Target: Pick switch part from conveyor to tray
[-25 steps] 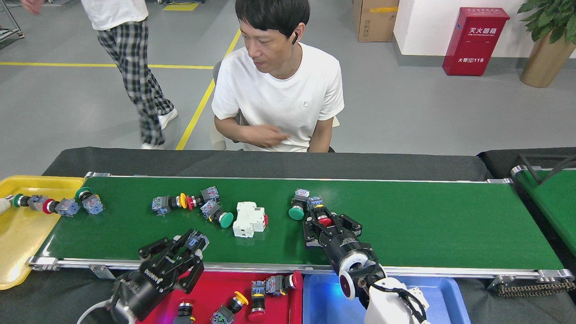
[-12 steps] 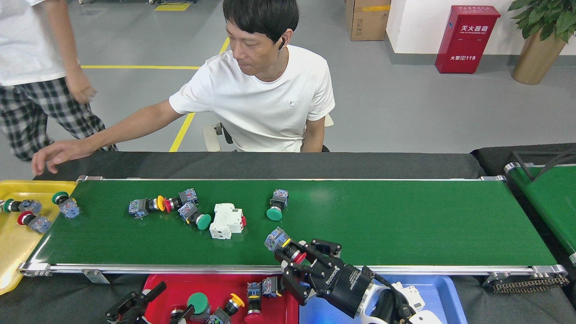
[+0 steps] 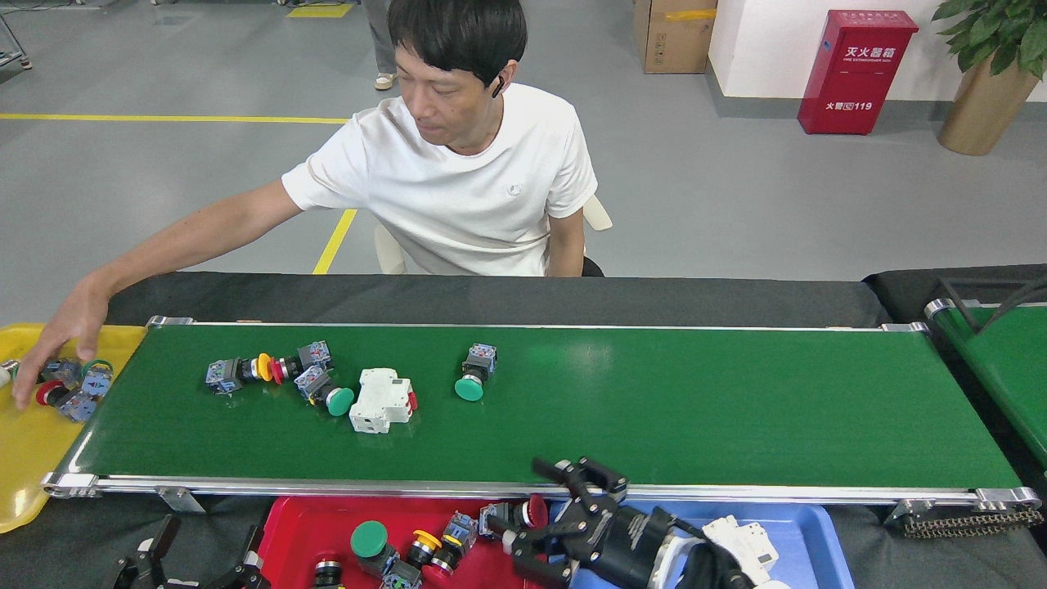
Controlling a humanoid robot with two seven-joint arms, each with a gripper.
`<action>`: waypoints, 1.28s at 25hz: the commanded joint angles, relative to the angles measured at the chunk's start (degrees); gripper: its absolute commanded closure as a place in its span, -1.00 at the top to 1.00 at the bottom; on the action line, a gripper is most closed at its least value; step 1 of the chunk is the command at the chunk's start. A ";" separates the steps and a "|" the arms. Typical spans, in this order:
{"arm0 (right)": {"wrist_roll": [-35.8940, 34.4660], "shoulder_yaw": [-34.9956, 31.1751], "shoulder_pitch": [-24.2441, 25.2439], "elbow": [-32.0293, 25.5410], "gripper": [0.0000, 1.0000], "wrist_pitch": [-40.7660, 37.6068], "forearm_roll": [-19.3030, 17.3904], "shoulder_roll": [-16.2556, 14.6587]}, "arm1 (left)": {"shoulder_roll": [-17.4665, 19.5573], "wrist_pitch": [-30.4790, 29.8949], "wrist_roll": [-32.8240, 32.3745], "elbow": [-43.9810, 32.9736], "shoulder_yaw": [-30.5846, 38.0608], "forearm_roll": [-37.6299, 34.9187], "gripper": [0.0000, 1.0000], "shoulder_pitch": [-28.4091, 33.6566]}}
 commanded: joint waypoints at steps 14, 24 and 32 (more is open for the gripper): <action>-9.99 -15.42 2.55 -1.27 0.94 23.16 5.83 -1.68 | 4.41 -13.00 -17.07 22.74 -4.12 0.68 0.99 -27.66; -15.36 -17.71 14.94 -9.27 0.95 26.23 6.36 -3.26 | 6.87 -8.87 -17.16 35.14 -4.12 0.15 0.94 -35.39; -16.68 -17.62 18.02 -9.35 0.97 32.39 8.90 -2.65 | 7.49 -4.74 -16.55 37.25 -6.41 0.94 -0.91 -38.20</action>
